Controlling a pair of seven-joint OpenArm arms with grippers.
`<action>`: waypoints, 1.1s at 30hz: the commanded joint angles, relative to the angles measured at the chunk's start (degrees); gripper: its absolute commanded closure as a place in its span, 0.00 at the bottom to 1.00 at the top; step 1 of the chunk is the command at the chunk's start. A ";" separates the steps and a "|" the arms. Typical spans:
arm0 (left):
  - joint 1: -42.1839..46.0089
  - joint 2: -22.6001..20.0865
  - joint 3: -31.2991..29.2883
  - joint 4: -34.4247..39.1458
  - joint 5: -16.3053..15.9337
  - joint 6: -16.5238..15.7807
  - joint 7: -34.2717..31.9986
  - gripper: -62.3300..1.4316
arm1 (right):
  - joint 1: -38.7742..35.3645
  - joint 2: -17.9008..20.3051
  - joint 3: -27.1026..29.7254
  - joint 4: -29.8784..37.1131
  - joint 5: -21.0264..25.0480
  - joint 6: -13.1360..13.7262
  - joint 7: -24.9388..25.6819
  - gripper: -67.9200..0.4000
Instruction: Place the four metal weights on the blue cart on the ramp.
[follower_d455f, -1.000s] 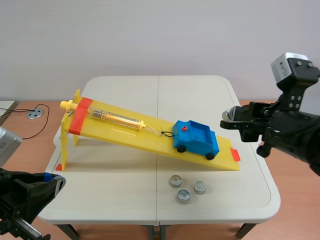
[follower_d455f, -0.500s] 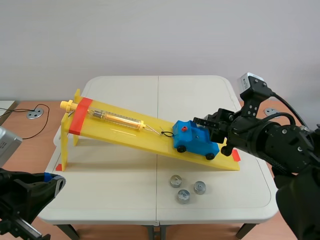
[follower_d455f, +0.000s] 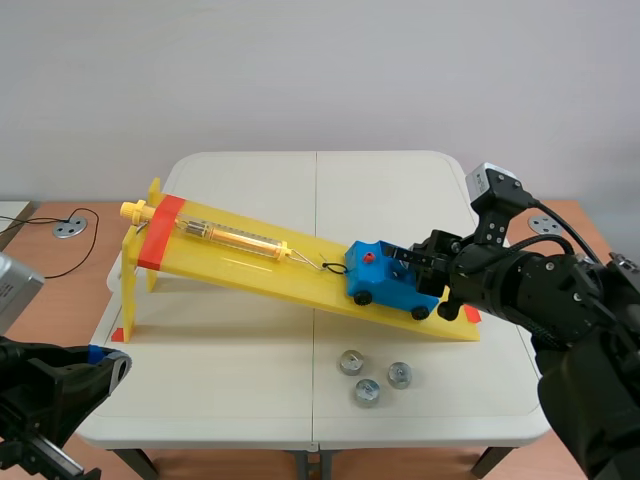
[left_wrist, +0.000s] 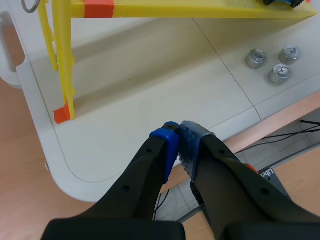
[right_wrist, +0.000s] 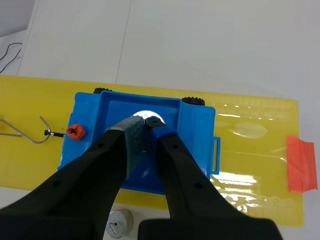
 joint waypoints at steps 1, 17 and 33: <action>-0.46 0.44 -0.66 2.80 -4.39 -1.60 -5.55 0.93 | 7.06 -0.96 -2.14 3.89 2.82 0.92 9.38 0.98; -0.46 0.44 -0.66 2.80 -4.39 -1.60 -5.55 0.93 | 7.19 -0.94 -2.25 3.61 0.17 -0.87 11.15 0.94; -0.48 0.44 -0.66 2.80 -4.37 -1.60 -5.55 0.93 | -2.86 5.68 5.18 22.25 4.72 8.31 4.39 0.63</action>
